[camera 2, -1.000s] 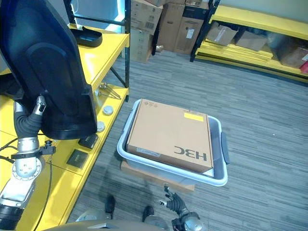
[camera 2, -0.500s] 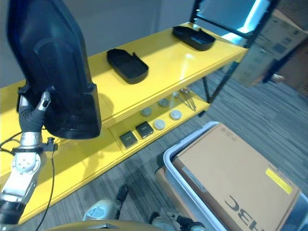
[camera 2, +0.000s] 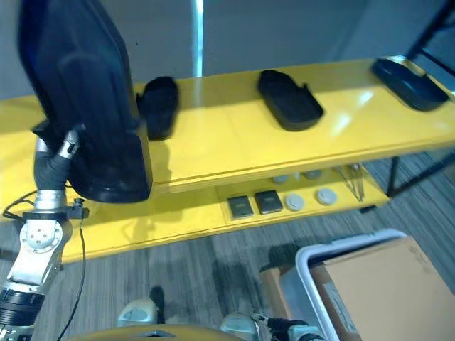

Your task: Move parts from the plastic box to the shelf.

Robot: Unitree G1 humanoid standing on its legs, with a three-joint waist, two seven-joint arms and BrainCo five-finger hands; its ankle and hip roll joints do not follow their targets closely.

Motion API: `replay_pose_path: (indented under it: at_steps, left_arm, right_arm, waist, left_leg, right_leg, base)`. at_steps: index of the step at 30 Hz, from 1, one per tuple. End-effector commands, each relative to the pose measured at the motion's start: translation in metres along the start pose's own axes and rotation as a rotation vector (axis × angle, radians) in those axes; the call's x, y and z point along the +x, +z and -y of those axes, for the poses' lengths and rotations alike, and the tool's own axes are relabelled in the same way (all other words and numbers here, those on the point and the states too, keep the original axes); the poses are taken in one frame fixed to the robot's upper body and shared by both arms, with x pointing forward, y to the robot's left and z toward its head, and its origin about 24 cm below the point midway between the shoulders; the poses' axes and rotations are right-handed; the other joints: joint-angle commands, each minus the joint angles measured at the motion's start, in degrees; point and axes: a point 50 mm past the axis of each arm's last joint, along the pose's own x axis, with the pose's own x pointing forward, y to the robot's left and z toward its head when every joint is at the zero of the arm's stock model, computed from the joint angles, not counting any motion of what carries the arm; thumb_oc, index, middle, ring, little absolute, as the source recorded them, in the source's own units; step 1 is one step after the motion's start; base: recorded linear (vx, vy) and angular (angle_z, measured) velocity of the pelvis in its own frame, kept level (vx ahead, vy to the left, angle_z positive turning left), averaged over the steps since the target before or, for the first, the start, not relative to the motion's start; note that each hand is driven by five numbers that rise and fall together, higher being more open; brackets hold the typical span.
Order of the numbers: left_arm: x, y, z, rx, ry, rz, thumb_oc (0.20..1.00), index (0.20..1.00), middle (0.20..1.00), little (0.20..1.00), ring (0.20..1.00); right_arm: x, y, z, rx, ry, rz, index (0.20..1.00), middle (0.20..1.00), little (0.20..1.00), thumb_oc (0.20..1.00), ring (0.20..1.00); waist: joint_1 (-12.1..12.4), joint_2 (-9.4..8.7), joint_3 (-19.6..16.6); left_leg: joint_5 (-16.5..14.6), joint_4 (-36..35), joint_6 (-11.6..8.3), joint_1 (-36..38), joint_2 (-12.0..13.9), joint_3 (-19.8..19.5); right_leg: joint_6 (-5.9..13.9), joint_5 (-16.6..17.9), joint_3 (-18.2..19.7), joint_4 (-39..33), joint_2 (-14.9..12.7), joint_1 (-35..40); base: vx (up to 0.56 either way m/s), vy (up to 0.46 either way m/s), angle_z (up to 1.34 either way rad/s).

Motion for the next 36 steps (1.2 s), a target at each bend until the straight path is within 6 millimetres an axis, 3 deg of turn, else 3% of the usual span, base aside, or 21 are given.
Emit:
replay_pose_path:
  at_steps: [1, 5, 7, 9, 10, 13, 14, 16, 17, 19, 23, 24, 26, 27, 29, 32, 34, 36]
  left_arm:
    - [0.002, 0.023, 0.003, -0.047, -0.015, 0.118, 0.2, 0.2, 0.2, 0.2, 0.2]
    - [0.004, 0.03, 0.009, -0.098, -0.067, 0.17, 0.2, 0.2, 0.2, 0.2, 0.2]
    - [0.005, 0.033, 0.01, -0.109, -0.079, 0.189, 0.2, 0.2, 0.2, 0.2, 0.2]
    - [0.007, 0.036, 0.01, -0.115, -0.101, 0.199, 0.2, 0.2, 0.2, 0.2, 0.2]
    - [0.011, 0.038, 0.01, -0.102, -0.132, 0.209, 0.2, 0.2, 0.2, 0.2, 0.2]
    - [0.018, 0.04, 0.013, -0.093, -0.162, 0.208, 0.2, 0.2, 0.2, 0.2, 0.2]
    - [0.022, 0.04, 0.016, -0.092, -0.176, 0.194, 0.2, 0.2, 0.2, 0.2, 0.2]
    - [0.026, 0.037, 0.02, -0.096, -0.184, 0.178, 0.2, 0.2, 0.2, 0.2, 0.2]
    - [0.028, 0.035, 0.025, -0.11, -0.195, 0.173, 0.2, 0.2, 0.2, 0.2, 0.2]
    - [0.026, 0.033, 0.034, -0.126, -0.221, 0.185, 0.2, 0.2, 0.2, 0.2, 0.2]
    - [0.028, 0.035, 0.04, -0.137, -0.244, 0.196, 0.2, 0.2, 0.2, 0.2, 0.2]
    - [0.029, 0.033, 0.04, -0.123, -0.236, 0.18, 0.2, 0.2, 0.2, 0.2, 0.2]
    - [0.029, 0.031, 0.036, -0.146, -0.212, 0.165, 0.2, 0.2, 0.2, 0.2, 0.2]
    - [0.027, 0.03, 0.038, -0.145, -0.229, 0.162, 0.2, 0.2, 0.2, 0.2, 0.2]
    - [0.024, 0.028, 0.04, -0.167, -0.245, 0.158, 0.2, 0.2, 0.2, 0.2, 0.2]
    - [0.02, 0.027, 0.044, -0.178, -0.234, 0.153, 0.2, 0.2, 0.2, 0.2, 0.2]
    - [0.02, 0.028, 0.042, -0.187, -0.205, 0.155, 0.2, 0.2, 0.2, 0.2, 0.2]
    - [0.021, 0.028, 0.042, -0.188, -0.194, 0.158, 0.2, 0.2, 0.2, 0.2, 0.2]
  right_arm:
    - [-0.001, -0.013, 0.007, -0.015, -0.029, -0.073, 1.0, 1.0, 1.0, 1.0, 1.0]
    - [0.001, -0.011, 0.003, 0.062, -0.044, -0.065, 1.0, 1.0, 1.0, 1.0, 1.0]
    - [0.001, -0.006, 0.0, 0.088, -0.043, -0.055, 1.0, 1.0, 1.0, 1.0, 1.0]
    - [0.001, -0.003, -0.001, 0.082, -0.053, -0.052, 1.0, 1.0, 1.0, 1.0, 1.0]
    - [0.002, -0.002, -0.005, 0.093, -0.059, -0.043, 1.0, 1.0, 1.0, 1.0, 1.0]
    - [0.002, 0.001, -0.007, 0.105, -0.077, -0.031, 1.0, 1.0, 1.0, 1.0, 1.0]
    - [0.002, 0.001, -0.006, 0.11, -0.091, -0.033, 1.0, 1.0, 1.0, 1.0, 1.0]
    - [0.002, 0.0, -0.005, 0.12, -0.089, -0.038, 1.0, 1.0, 1.0, 1.0, 1.0]
    - [0.002, -0.003, -0.006, 0.115, -0.073, -0.035, 1.0, 1.0, 1.0, 1.0, 1.0]
    - [0.003, -0.009, -0.007, 0.113, -0.075, -0.037, 1.0, 1.0, 1.0, 1.0, 1.0]
    - [0.003, -0.017, -0.008, 0.145, -0.071, -0.05, 1.0, 1.0, 1.0, 1.0, 1.0]
    - [0.003, -0.021, -0.007, 0.119, -0.059, -0.086, 1.0, 1.0, 1.0, 1.0, 1.0]
    - [0.002, -0.027, -0.004, 0.078, -0.058, -0.11, 1.0, 1.0, 1.0, 1.0, 1.0]
    - [0.001, -0.03, 0.004, 0.067, -0.101, -0.127, 1.0, 1.0, 1.0, 1.0, 1.0]
    - [-0.001, -0.032, 0.012, 0.124, -0.136, -0.124, 1.0, 1.0, 1.0, 1.0, 1.0]
    - [-0.003, -0.027, 0.02, 0.235, -0.134, -0.091, 1.0, 1.0, 1.0, 1.0, 1.0]
    - [-0.005, -0.022, 0.03, 0.177, -0.159, -0.071, 1.0, 1.0, 1.0, 1.0, 1.0]
    - [-0.006, -0.02, 0.033, 0.141, -0.168, -0.066, 1.0, 1.0, 1.0, 1.0, 1.0]
  waist:
    - [-0.1, 0.18, -4.5]
    - [0.8, 1.72, -5.5]
    - [1.4, 1.95, -5.7]
    - [1.8, 2.09, -5.9]
    - [2.3, 2.37, -5.9]
    - [2.5, 2.54, -5.5]
    - [1.8, 2.65, -5.2]
    - [0.5, 2.59, -5.0]
    - [-1.8, 2.35, -4.3]
    - [-3.8, 1.7, -3.6]
    - [-4.7, 0.91, -3.7]
    - [-4.6, 0.45, -4.3]
    - [-4.2, -0.12, -4.3]
    - [-3.4, -1.09, -3.1]
    - [-3.6, -1.49, -2.9]
    - [-4.4, -0.87, -3.8]
    - [-5.2, -0.03, -4.3]
    - [-5.3, 0.16, -4.3]
  left_leg:
    - [-6.6, 2.7, -4.63, 5.6, 3.1, 5.4]
    - [-4.6, -1.0, -4.72, 4.2, 1.9, 5.8]
    - [-5.1, -1.1, -4.04, 3.9, 0.8, 5.0]
    - [-6.0, -1.2, -2.77, 4.0, -0.6, 4.5]
    - [-6.8, -1.3, -1.06, 4.1, -1.8, 4.8]
    - [-7.5, -1.4, 0.54, 4.1, -3.1, 4.3]
    - [-8.1, -1.5, 1.57, 4.1, -3.9, 3.1]
    - [-8.8, -1.7, 2.71, 4.2, -4.9, 1.3]
    - [-8.4, -1.7, 4.28, 3.7, -6.4, -1.1]
    - [-8.2, -1.7, 4.76, 3.7, -8.3, -5.7]
    - [-8.0, -1.7, 4.95, 3.6, -9.9, -9.0]
    - [-8.2, -1.4, 4.95, 3.8, -10.7, -10.2]
    - [-10.1, 3.8, 4.38, 1.9, -11.6, -9.1]
    - [-10.1, 12.3, 2.41, -2.2, -10.8, -6.5]
    - [-10.2, 14.3, 1.05, -3.3, -8.2, -3.9]
    - [-7.5, 9.0, -1.03, -1.7, -2.6, -3.1]
    - [-1.1, 2.5, -3.66, -0.3, 3.1, -3.4]
    - [0.3, 1.4, -4.3, -0.5, 4.4, -3.5]
  right_leg:
    - [0.07, 7.5, -4.7, -13.8, 1.4, 3.4]
    - [1.53, 7.8, -4.8, -14.7, 0.1, 6.2]
    - [2.33, 7.9, -4.9, -14.3, -0.8, 6.5]
    - [3.27, 7.7, -5.0, -12.7, -2.1, 6.2]
    - [4.08, 7.9, -6.4, -9.6, -4.6, 5.4]
    - [3.86, 7.8, -7.0, -5.2, -7.1, 3.9]
    - [3.6, 7.6, -5.4, -2.0, -7.0, 2.5]
    - [3.63, 6.8, -2.1, 1.4, -5.4, 0.3]
    - [2.95, 6.6, 2.3, 3.8, -0.4, -3.0]
    - [2.09, 6.7, 7.7, 1.6, 5.2, -4.3]
    - [1.24, 7.9, 11.3, -4.2, 7.9, -3.8]
    - [0.71, 8.5, 13.7, -7.8, 8.7, -3.0]
    - [0.25, 9.0, 14.7, -10.5, 8.2, -1.7]
    - [0.1, 10.1, 13.7, -13.0, 6.5, 0.9]
    - [0.06, 10.5, 12.8, -14.0, 5.5, 1.8]
    - [0.05, 10.2, 13.5, -14.3, 5.0, 2.3]
    - [0.07, 9.4, 14.9, -14.5, 4.6, 3.0]
    - [0.1, 9.0, 15.3, -14.5, 4.3, 3.4]
  base:
    - [-0.03, 0.277, 1.07]
    - [-0.02, 0.332, 0.41]
    - [-0.02, 0.293, 0.17]
    - [-0.04, 0.303, 0.05]
    - [-0.05, 0.271, 0.05]
    - [-0.04, 0.221, 0.05]
    - [0.0, 0.231, 0.06]
    - [-0.02, 0.174, 0.21]
    - [-0.06, 0.124, 0.79]
    - [-0.04, 0.036, 0.77]
    - [0.04, -0.061, 0.96]
    - [0.06, -0.053, 0.8]
    - [0.05, -0.016, -0.07]
    - [0.02, 0.059, -0.34]
    - [0.02, 0.131, -0.25]
    - [0.08, 0.295, 0.17]
    - [0.11, 0.362, 0.28]
    - [0.09, 0.304, 0.09]
